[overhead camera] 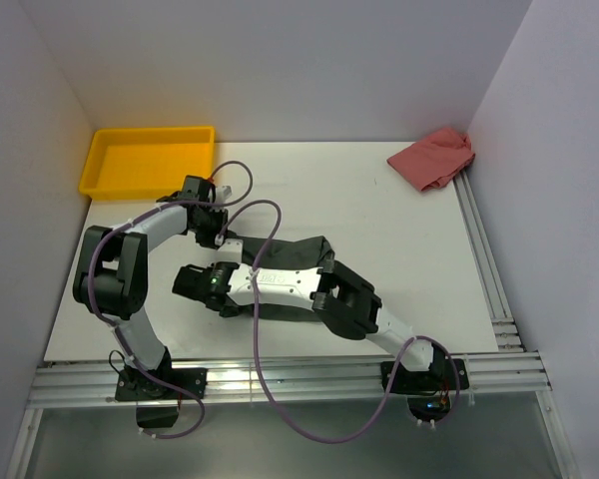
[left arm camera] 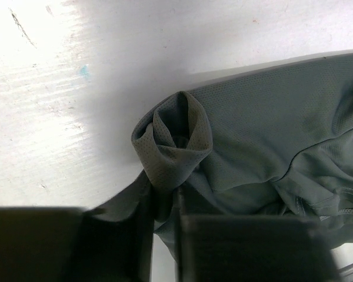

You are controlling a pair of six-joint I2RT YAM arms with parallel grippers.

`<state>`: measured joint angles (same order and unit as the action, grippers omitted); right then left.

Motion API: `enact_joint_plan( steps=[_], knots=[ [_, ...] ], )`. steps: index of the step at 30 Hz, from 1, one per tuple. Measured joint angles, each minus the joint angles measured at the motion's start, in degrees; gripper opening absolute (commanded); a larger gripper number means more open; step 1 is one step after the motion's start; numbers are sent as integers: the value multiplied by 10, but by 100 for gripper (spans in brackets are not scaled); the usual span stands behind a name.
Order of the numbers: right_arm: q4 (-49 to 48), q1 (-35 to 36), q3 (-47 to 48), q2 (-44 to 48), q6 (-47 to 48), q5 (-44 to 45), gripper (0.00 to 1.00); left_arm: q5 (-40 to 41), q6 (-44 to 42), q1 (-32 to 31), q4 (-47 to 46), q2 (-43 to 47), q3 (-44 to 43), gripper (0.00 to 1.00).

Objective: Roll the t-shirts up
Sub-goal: Roll the tshirt

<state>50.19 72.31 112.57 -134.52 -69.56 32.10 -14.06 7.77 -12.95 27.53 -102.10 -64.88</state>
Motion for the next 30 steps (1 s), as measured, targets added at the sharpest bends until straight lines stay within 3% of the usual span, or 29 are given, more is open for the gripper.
enact_joint_plan(
  steps=[3, 5, 10, 20, 30],
  knots=[
    [-16, -1, -9, 0, 2, -5, 14, 1, 0, 0, -2, 0, 0, 43],
    [-38, -2, -30, 9, 3, -8, 8, 3, 0, 0, -4, 0, 0, 49],
    [-164, -16, -156, 75, -4, -47, 6, 2, -1, 0, -5, 10, 0, 62],
    [-554, -68, -482, 211, -76, -176, 1, -13, -1, 12, -13, 37, 1, 64],
    [-862, -96, -617, 189, -170, -247, 1, -26, 0, 20, -14, 37, 7, 53]
  ],
)
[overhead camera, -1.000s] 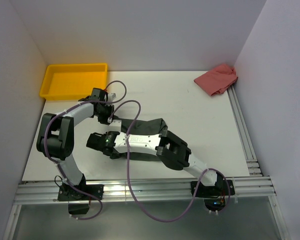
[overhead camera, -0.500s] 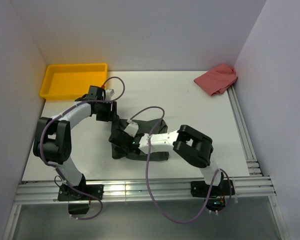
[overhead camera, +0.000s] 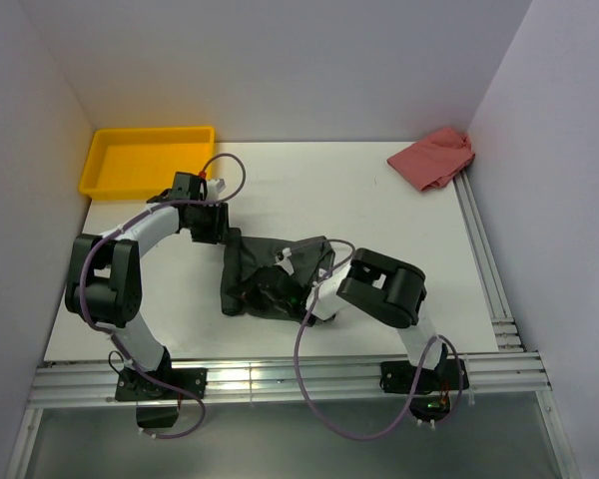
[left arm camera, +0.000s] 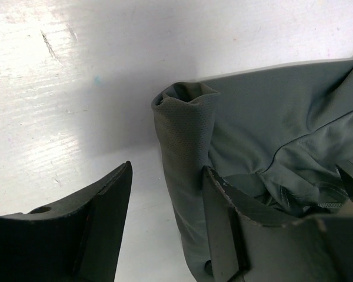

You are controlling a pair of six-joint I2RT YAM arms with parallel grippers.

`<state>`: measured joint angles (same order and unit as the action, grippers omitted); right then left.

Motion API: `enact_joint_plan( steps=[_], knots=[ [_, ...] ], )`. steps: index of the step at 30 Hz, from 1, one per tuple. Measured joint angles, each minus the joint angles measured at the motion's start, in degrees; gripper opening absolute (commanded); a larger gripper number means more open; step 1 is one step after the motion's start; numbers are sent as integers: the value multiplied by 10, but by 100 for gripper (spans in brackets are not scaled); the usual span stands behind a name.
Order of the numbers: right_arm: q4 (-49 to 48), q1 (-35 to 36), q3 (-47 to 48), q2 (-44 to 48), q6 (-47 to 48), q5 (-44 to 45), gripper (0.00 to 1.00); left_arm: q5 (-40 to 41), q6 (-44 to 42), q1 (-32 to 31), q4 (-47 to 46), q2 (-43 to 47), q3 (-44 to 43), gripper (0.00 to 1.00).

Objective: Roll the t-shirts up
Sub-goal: Roll the tshirt

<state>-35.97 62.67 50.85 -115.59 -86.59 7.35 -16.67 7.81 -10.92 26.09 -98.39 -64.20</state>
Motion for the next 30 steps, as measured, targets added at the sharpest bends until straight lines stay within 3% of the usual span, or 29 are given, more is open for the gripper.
enact_joint_plan(
  steps=[8, 11, 13, 16, 20, 25, 30],
  knots=[
    [-228, -1, -33, -83, -69, -19, 0, 0, 1, 0, 0, -1, 1, 41],
    [-242, 0, -32, -85, -76, -25, 1, -1, 1, 0, -1, -6, 1, 42],
    [-228, 1, -29, -85, -71, -26, 3, -2, 2, 0, -1, -12, 2, 35],
    [-174, 2, -12, -76, -61, -25, 11, -2, 4, 0, -1, -19, 2, 22],
    [-31, 5, 40, -48, -37, -16, 37, 0, 3, -3, -2, -24, 2, 15],
    [146, 20, 95, -3, 2, 25, 45, 2, 2, -12, -2, -24, 2, 9],
    [313, 35, 141, 22, 35, 79, 45, 5, 2, -17, -1, -24, 2, 8]
  ],
)
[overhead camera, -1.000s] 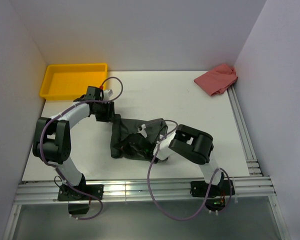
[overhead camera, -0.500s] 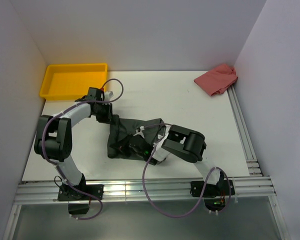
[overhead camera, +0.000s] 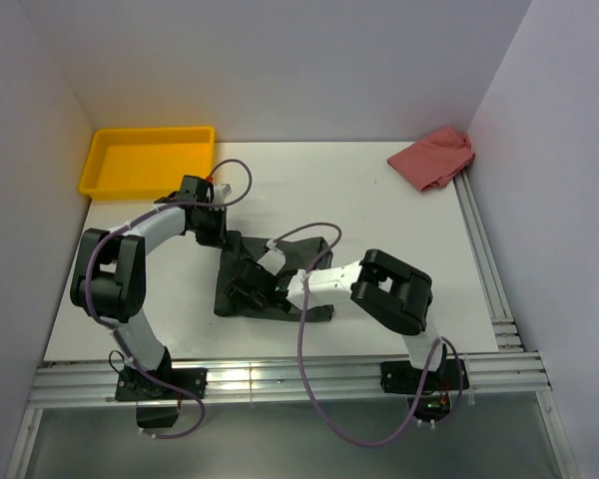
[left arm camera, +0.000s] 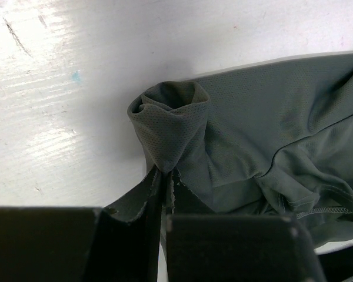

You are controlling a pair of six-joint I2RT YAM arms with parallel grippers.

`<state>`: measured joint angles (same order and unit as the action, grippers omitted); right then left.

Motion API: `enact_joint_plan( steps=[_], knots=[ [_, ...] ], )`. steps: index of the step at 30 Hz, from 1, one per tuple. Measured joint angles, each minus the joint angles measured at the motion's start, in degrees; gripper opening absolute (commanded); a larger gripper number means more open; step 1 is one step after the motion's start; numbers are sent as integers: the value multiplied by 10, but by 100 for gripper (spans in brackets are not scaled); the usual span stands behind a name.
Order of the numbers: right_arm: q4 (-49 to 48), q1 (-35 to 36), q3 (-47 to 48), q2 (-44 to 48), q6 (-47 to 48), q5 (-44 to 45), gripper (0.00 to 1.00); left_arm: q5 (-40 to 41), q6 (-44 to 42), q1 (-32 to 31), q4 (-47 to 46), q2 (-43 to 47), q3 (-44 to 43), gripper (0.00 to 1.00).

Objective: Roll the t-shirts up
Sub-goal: Roll the tshirt

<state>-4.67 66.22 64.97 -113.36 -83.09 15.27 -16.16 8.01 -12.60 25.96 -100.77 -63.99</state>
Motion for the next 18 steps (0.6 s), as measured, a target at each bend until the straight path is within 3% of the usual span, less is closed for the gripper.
enact_joint_plan(
  steps=[7, 18],
  knots=[
    [232, 30, 163, -3, 45, 93, 45, 2, 0, -2, 0, 0, 0, 8],
    [382, 47, 376, -104, 100, 151, 45, 6, 0, -5, 0, 0, 0, 9]
  ],
)
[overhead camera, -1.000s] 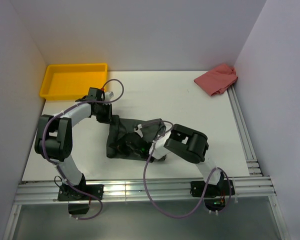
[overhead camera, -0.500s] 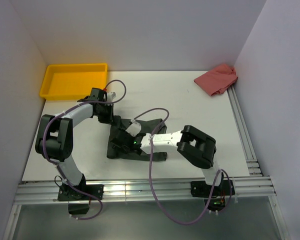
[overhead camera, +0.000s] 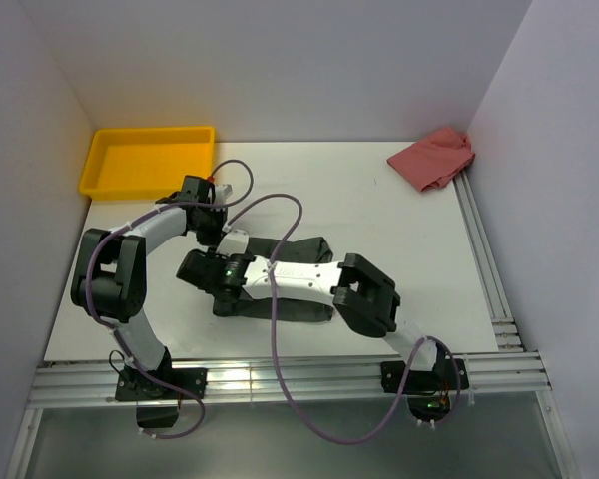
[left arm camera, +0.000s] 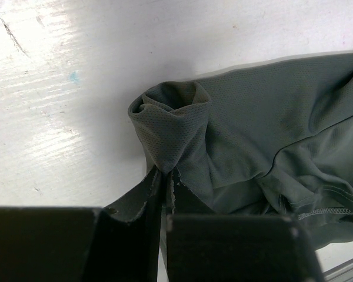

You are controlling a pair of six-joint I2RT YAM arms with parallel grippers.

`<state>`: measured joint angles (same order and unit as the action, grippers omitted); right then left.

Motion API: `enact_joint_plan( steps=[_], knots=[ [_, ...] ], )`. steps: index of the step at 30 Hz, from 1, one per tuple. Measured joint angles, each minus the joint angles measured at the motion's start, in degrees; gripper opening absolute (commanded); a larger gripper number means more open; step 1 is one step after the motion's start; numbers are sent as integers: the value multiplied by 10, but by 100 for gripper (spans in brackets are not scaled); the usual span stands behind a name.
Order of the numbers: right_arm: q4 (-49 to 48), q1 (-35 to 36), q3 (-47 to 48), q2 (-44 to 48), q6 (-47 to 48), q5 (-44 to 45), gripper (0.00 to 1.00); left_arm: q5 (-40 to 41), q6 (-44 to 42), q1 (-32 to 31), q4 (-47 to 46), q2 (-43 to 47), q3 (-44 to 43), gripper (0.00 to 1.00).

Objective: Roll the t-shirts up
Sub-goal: Roll the tshirt

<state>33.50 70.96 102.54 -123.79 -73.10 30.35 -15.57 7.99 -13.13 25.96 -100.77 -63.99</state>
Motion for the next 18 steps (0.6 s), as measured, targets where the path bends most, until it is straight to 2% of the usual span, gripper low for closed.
enact_joint_plan(
  steps=[8, 9, 10, 14, 18],
  knots=[
    [83, 0, 52, -80, 14, 6, 46, 0, 0, -1, 0, 0, 0, 15],
    [90, 0, 60, -84, 16, 6, 48, 0, 0, -1, 0, 0, 0, 16],
    [99, 1, 69, -87, 17, 6, 49, 0, -1, -1, 0, 0, 0, 19],
    [124, 2, 102, -98, 25, 5, 53, 0, -5, -1, 0, 0, 0, 40],
    [137, 3, 107, -108, 33, 3, 54, 0, -4, -1, 0, 0, 0, 50]
  ],
)
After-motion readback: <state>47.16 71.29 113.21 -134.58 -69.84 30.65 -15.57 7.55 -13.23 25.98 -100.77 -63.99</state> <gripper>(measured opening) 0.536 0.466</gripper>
